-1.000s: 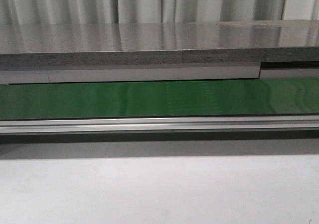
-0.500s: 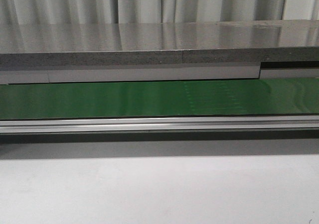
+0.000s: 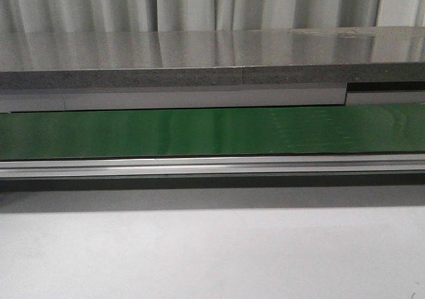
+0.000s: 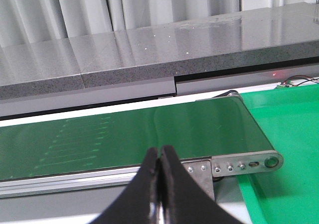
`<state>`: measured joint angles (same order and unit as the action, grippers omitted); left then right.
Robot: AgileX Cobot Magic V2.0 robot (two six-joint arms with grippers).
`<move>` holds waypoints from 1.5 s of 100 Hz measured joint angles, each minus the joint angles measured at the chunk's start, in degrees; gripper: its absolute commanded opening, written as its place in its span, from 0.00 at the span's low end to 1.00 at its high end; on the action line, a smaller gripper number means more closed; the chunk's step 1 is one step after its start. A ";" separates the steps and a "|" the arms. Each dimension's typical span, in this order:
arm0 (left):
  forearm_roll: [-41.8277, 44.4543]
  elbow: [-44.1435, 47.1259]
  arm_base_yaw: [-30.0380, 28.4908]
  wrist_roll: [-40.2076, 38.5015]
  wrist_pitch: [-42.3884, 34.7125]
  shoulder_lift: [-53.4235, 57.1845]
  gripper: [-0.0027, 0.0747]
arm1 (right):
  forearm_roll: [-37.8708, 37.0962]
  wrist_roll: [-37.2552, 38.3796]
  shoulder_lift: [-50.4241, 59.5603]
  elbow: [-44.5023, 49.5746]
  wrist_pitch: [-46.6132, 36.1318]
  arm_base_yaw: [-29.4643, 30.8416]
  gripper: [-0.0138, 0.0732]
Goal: Move button from left to right
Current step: 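Lift the button with the left gripper and carry it onto the belt, then open the left gripper to release the button and raise it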
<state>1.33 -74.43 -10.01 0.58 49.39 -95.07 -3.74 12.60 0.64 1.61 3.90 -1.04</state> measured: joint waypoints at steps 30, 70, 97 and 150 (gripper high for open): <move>-0.14 0.00 3.09 0.35 0.67 -3.16 0.16 | 0.00 0.00 0.00 0.00 0.00 0.00 0.08; -0.75 0.00 3.81 0.50 0.90 -6.00 0.48 | 0.00 0.00 0.00 0.00 0.00 0.00 0.08; -1.33 0.00 3.81 2.30 0.90 -6.00 0.79 | 0.00 0.00 0.00 0.00 0.00 0.00 0.08; -5.91 0.22 4.19 5.09 0.74 6.49 0.79 | 0.00 0.00 0.00 0.00 0.00 0.00 0.08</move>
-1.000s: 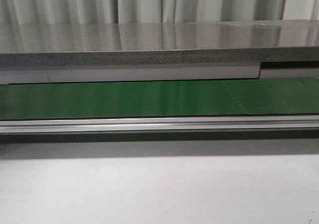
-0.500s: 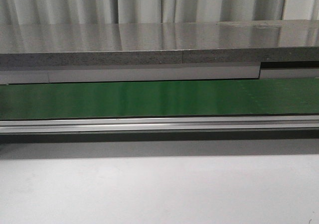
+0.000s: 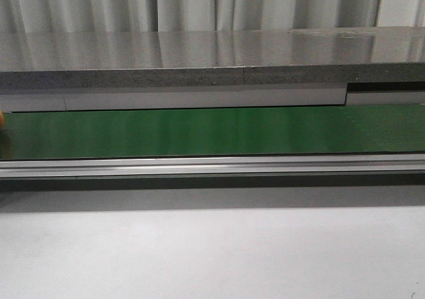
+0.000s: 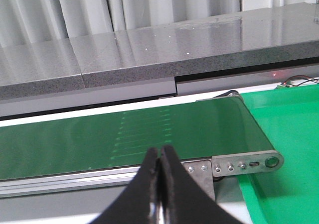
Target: Move button from left to right
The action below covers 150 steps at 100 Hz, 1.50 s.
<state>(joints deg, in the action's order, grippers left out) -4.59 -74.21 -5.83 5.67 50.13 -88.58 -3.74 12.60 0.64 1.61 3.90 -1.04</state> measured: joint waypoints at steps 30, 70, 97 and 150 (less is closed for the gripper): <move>-0.22 11.27 5.16 0.82 -11.07 18.32 0.78 | 0.00 0.00 0.00 0.00 0.00 0.00 0.08; -0.45 38.14 9.77 1.10 -25.03 49.56 0.76 | 0.00 0.00 0.00 0.00 0.00 0.00 0.08; -0.45 52.07 9.77 1.12 -30.69 68.06 0.76 | 0.00 0.00 0.00 0.00 0.00 0.00 0.08; -0.45 59.81 9.77 1.12 -40.21 72.76 0.76 | 0.00 0.00 0.00 0.00 0.00 0.00 0.08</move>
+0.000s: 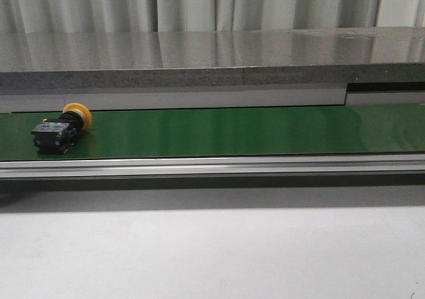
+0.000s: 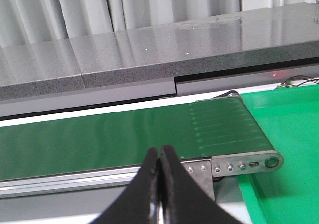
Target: Move button from left to right
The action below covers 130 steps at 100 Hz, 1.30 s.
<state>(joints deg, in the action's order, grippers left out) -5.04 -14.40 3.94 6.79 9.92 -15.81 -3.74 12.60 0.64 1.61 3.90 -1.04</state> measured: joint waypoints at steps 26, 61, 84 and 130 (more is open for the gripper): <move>0.00 0.00 0.09 0.00 -0.09 0.00 0.71 | 0.00 0.00 0.00 0.00 0.00 0.00 0.08; 0.00 0.00 0.21 0.00 -0.09 0.00 0.01 | 0.00 0.00 0.00 0.00 0.00 0.00 0.08; 0.00 0.00 0.21 0.10 -0.09 0.00 0.01 | 0.00 0.00 0.00 0.00 0.00 0.00 0.08; 0.00 0.00 0.21 0.10 -0.09 0.00 0.01 | 0.00 0.00 0.00 -0.49 -2.14 0.00 0.08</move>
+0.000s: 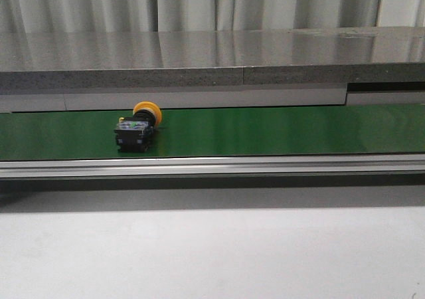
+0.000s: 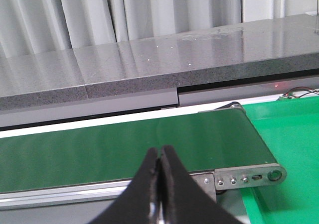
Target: Move button from left to right
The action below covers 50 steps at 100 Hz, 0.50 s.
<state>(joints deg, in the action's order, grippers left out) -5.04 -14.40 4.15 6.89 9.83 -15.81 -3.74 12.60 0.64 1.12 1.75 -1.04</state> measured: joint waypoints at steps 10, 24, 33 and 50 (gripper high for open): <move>0.00 0.00 0.00 0.00 0.00 0.00 0.01 | 0.00 0.00 0.00 -2.84 0.21 0.00 0.08; 0.00 0.00 0.00 0.00 0.00 0.00 0.01 | -0.08 0.00 -1.44 -9.70 3.38 0.00 0.08; 0.00 0.00 0.00 0.00 0.00 0.00 0.01 | -0.33 0.00 -5.20 -14.97 7.75 0.00 0.08; 0.00 0.00 0.00 0.00 0.00 0.00 0.01 | -0.27 0.00 -15.21 -25.59 18.36 0.00 0.08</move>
<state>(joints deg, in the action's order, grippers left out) -5.04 -14.40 4.15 6.89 9.83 -15.81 -4.01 12.60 -14.57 -24.46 20.11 -1.04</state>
